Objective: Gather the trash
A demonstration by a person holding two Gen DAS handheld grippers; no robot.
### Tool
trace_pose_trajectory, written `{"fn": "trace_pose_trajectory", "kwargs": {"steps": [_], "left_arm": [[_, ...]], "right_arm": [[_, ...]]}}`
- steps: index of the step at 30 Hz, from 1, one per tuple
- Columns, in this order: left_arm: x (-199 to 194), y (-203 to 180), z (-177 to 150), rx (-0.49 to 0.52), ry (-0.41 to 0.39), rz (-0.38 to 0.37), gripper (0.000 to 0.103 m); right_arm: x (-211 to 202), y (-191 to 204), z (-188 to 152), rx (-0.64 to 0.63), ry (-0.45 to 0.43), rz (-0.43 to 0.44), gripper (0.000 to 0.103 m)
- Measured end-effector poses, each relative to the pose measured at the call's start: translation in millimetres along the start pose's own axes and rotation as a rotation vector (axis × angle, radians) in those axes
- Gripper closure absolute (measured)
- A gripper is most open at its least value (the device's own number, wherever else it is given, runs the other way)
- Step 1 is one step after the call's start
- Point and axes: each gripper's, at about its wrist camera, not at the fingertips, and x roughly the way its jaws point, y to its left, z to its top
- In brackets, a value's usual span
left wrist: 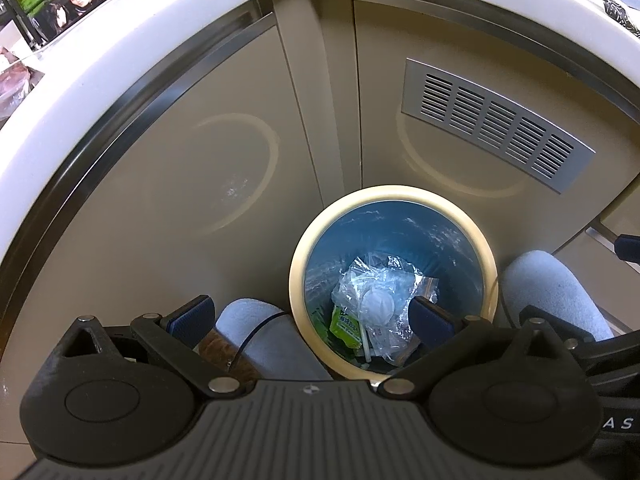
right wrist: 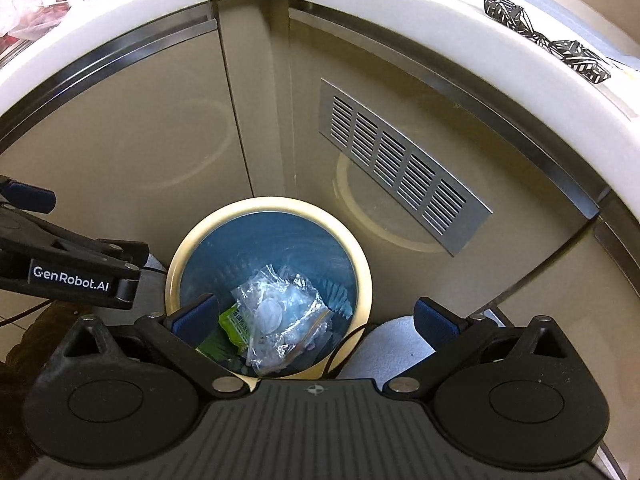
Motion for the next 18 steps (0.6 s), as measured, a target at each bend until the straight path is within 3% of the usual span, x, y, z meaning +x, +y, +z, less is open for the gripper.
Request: {"fn": "trace_pose_trajectory", "kwargs": {"steps": [18], "left_arm": [[0.2,0.0,-1.7,-0.005,0.002,-0.007,0.000]], "right_arm": [[0.3,-0.8,-0.2,-0.003,-0.003,0.002,0.000]]}}
